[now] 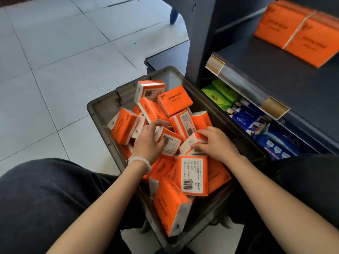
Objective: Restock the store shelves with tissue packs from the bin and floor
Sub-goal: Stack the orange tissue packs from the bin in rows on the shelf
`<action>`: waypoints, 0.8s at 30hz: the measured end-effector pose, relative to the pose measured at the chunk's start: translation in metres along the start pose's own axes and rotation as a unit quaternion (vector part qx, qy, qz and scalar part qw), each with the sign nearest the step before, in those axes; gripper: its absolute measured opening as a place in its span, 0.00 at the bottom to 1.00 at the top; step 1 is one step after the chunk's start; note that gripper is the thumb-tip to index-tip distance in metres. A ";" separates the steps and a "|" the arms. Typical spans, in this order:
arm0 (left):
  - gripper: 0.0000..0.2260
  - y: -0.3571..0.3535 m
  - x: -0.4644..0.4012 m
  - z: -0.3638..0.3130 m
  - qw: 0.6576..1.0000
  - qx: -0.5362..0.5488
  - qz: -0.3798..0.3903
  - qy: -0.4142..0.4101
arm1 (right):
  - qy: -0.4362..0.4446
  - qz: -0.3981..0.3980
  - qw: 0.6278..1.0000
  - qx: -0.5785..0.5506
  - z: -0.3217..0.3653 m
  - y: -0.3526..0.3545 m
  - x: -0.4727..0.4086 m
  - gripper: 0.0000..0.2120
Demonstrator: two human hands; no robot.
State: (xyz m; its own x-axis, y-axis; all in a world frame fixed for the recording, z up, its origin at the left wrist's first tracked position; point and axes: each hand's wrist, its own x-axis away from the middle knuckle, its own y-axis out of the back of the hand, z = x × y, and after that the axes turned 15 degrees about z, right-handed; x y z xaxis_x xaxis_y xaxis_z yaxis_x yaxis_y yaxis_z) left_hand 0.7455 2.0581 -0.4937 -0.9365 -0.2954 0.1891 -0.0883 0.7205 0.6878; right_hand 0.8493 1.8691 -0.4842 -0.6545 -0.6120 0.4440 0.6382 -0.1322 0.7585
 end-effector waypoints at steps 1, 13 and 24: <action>0.14 0.004 0.002 -0.004 1.000 -0.010 -0.006 -0.019 | 0.007 -0.021 1.000 -0.009 0.002 0.005 0.006 0.28; 0.11 0.045 0.001 -0.126 0.985 0.000 -0.073 -0.158 | 0.045 -0.253 0.966 -0.027 -0.004 0.120 0.100 0.25; 0.11 0.002 -0.048 -0.287 0.960 0.009 -0.040 -0.278 | -0.070 -0.375 0.924 0.027 -0.086 0.234 0.193 0.26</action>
State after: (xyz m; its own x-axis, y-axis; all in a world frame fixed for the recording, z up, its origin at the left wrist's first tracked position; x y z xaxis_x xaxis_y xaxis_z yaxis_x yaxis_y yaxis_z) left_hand 0.8877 1.8939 -0.3007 -0.9620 0.0264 -0.2716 -0.1696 0.7221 0.6707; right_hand 0.9072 1.6535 -0.2622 -0.9526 -0.2581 -0.1612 -0.0340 -0.4361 0.8992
